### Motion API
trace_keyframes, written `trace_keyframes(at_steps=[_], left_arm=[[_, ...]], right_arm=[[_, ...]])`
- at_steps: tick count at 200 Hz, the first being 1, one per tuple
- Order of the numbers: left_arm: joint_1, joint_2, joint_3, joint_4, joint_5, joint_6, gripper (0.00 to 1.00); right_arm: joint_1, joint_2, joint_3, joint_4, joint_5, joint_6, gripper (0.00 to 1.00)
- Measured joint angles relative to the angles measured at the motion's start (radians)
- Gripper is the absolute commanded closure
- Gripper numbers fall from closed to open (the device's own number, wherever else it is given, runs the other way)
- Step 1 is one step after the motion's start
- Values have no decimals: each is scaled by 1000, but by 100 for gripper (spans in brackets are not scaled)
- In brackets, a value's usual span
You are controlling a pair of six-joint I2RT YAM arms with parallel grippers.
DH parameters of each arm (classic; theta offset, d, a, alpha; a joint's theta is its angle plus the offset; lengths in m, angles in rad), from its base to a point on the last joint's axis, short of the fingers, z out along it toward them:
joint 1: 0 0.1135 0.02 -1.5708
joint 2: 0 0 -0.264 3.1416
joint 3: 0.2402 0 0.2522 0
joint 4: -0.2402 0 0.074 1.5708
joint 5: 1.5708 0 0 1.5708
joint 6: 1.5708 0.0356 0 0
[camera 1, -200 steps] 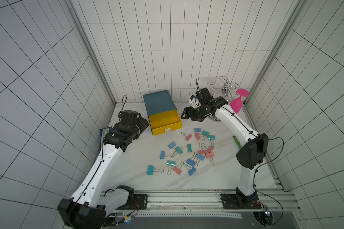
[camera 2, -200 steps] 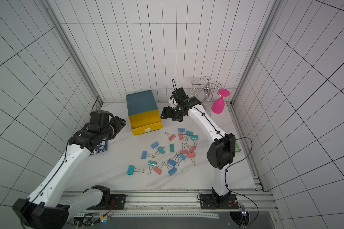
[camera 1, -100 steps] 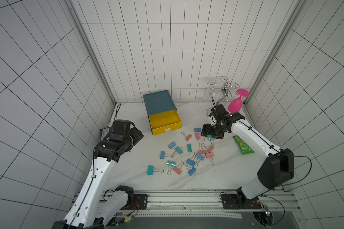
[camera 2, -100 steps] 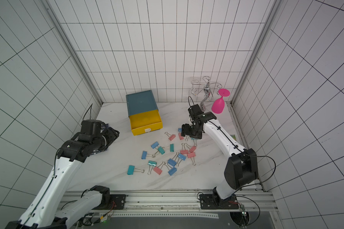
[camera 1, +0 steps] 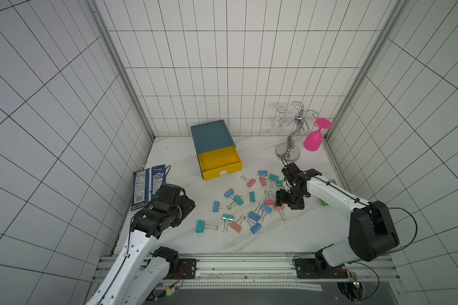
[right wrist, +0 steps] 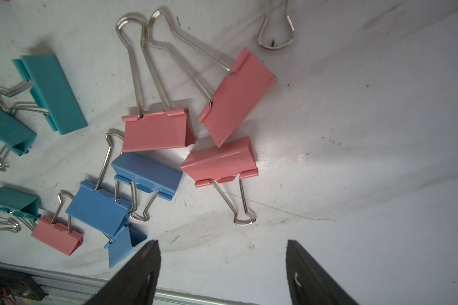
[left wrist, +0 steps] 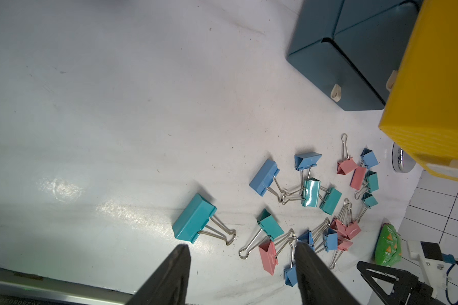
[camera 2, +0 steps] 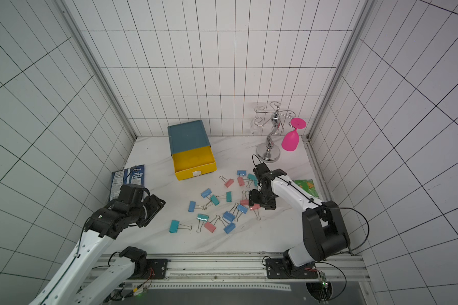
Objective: Put the binder clips in the drawer according to color
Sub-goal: Pick up the binder clip at the center of the board.
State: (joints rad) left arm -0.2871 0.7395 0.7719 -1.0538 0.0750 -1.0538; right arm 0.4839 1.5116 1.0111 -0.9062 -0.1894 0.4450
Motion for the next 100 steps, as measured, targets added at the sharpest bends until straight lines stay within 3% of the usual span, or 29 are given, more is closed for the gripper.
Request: trace_keyframes(at_steps=[100], left_arm=[[-13,44,-10,90,24,-39,32]], right_arm=[[4,145,42,12,58,-64,20]])
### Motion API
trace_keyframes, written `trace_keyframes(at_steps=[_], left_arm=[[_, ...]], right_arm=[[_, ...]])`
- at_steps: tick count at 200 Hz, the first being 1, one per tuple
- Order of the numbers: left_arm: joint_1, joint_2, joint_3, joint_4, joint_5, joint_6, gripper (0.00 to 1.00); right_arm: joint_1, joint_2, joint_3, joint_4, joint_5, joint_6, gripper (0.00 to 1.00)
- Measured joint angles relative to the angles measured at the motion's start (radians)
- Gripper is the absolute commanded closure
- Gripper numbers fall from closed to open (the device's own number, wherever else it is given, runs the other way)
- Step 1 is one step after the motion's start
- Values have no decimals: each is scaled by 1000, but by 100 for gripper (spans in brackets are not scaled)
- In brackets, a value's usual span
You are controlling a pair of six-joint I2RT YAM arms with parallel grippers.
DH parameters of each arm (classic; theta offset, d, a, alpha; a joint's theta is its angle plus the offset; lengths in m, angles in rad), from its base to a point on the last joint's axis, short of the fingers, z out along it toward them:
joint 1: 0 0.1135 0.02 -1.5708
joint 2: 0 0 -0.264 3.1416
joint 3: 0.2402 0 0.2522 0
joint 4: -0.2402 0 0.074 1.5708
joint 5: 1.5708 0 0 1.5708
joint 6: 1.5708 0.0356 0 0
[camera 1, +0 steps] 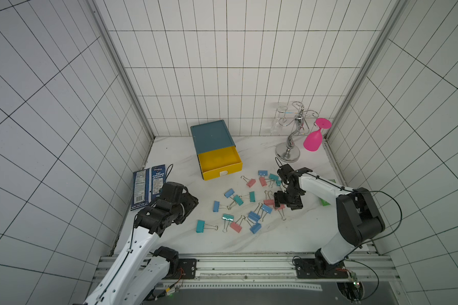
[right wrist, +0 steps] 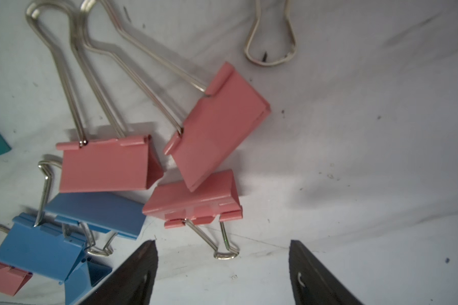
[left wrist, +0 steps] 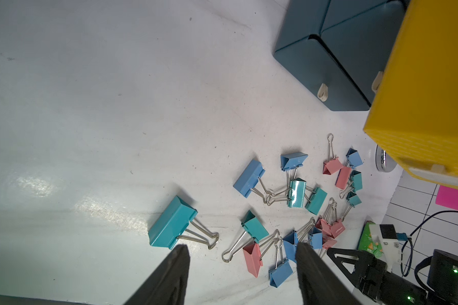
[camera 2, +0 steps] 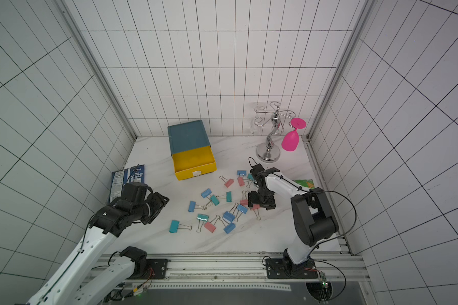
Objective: Put the binder clips in the drawer according to color
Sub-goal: Pick up the binder clip at the center of the board.
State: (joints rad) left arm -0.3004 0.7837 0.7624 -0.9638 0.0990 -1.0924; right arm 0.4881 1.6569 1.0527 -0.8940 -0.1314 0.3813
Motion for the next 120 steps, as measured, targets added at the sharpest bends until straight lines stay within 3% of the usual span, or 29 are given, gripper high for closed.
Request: trace_keyframes(at_steps=[120], left_arm=[[0,29,0,27,3,-8,31]], right_arm=[[36,140,103,-4,29,-83,25]])
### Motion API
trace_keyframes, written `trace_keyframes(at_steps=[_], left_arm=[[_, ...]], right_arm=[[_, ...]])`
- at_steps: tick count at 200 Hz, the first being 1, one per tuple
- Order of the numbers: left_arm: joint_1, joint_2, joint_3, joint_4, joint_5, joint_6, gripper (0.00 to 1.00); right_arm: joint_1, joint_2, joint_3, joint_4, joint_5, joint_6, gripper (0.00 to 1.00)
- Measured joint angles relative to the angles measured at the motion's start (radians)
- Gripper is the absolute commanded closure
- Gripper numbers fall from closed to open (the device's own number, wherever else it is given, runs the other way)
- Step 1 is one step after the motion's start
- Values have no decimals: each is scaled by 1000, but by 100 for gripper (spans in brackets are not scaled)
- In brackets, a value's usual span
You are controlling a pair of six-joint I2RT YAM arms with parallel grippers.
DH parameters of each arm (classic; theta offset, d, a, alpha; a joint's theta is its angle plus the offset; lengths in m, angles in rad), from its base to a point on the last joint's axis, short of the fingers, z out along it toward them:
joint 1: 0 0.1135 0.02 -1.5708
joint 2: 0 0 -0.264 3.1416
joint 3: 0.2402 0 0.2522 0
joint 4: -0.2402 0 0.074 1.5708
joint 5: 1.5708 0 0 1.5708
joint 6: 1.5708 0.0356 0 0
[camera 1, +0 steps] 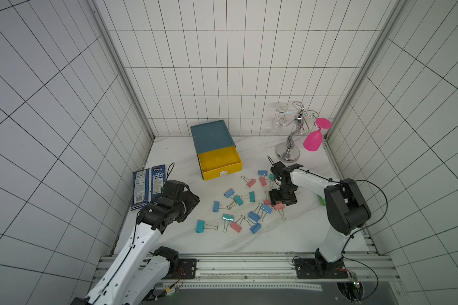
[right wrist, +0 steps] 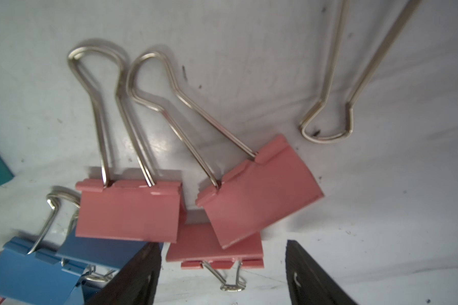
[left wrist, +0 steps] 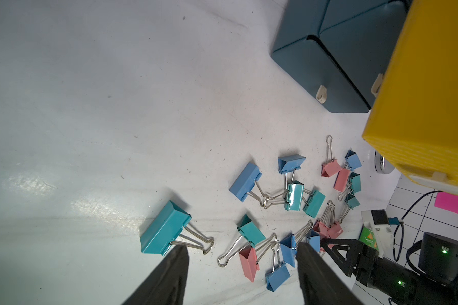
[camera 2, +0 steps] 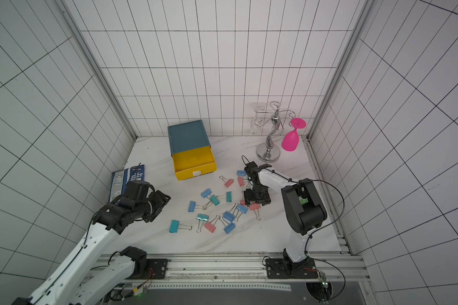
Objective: Put the binder clips in the drawer according to color
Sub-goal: Pick up the binder clip at the center of the board.
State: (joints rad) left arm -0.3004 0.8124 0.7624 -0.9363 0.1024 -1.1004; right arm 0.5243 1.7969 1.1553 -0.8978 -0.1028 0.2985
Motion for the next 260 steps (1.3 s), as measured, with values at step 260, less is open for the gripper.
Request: trace_keyframes(at_steps=[260], left_arm=[[5,93,337,49,-48,44,31]], right_arm=[[31,-171,295,-146,-29,2,51]])
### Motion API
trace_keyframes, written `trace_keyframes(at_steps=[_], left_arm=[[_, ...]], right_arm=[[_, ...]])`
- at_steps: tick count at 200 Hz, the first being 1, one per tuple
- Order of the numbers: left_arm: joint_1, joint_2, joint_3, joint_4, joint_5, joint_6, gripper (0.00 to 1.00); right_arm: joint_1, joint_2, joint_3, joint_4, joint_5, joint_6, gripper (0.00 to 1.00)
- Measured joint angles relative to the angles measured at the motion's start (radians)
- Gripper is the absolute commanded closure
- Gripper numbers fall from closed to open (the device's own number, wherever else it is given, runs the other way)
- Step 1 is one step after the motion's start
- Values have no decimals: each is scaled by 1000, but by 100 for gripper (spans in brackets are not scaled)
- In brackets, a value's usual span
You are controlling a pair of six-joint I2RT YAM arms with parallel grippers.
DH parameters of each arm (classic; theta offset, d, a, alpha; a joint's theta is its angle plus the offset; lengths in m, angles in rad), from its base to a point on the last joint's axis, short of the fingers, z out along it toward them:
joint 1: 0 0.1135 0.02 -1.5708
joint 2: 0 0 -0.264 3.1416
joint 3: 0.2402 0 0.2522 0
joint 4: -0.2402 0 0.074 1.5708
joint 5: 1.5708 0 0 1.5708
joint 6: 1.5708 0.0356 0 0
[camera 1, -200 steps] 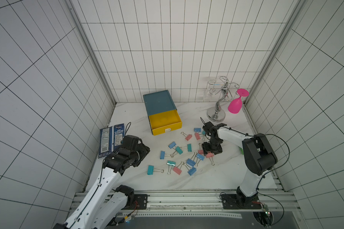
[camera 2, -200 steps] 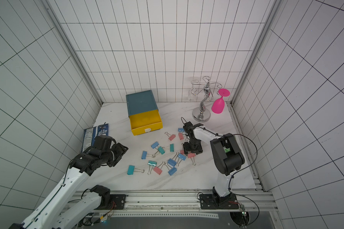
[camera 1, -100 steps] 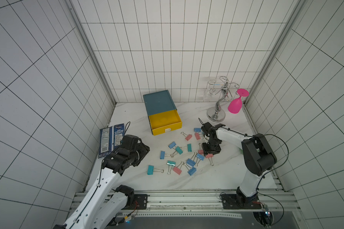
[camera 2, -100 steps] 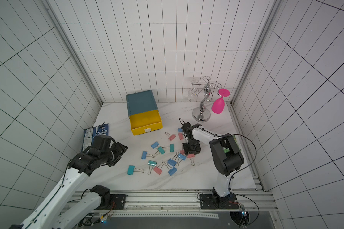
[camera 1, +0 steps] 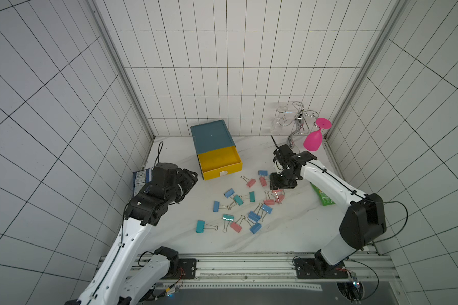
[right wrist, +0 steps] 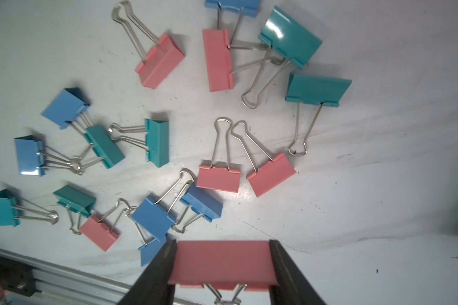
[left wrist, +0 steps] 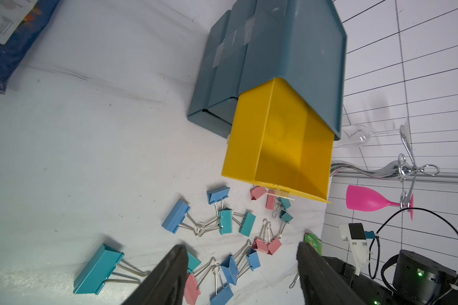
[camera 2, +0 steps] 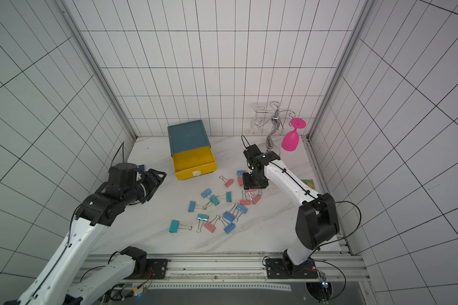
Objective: Put the binder clips in the drawer according to color
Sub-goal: Pick up the binder clip at the center of the board, then place the binder clip in the drawer.
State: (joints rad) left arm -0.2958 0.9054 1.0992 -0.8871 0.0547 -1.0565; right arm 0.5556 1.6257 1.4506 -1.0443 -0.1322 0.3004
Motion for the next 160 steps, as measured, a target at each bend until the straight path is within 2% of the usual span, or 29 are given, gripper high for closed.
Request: trace_keyframes(at_steps=[25,58,110,160], left_arm=[[20,61,54,60,46,17,31],[65,155,95,172,163,13,31],[72,274,105,379,361,-49,31],[87,279,109,444,430,-62,31]], right_arm=[[0,4,151,-27,-48,19,51],[0,67,375,-27,-140,76,52],[29,268,645,72,-286,226,50],[82,457,853,170,-358,318,48]])
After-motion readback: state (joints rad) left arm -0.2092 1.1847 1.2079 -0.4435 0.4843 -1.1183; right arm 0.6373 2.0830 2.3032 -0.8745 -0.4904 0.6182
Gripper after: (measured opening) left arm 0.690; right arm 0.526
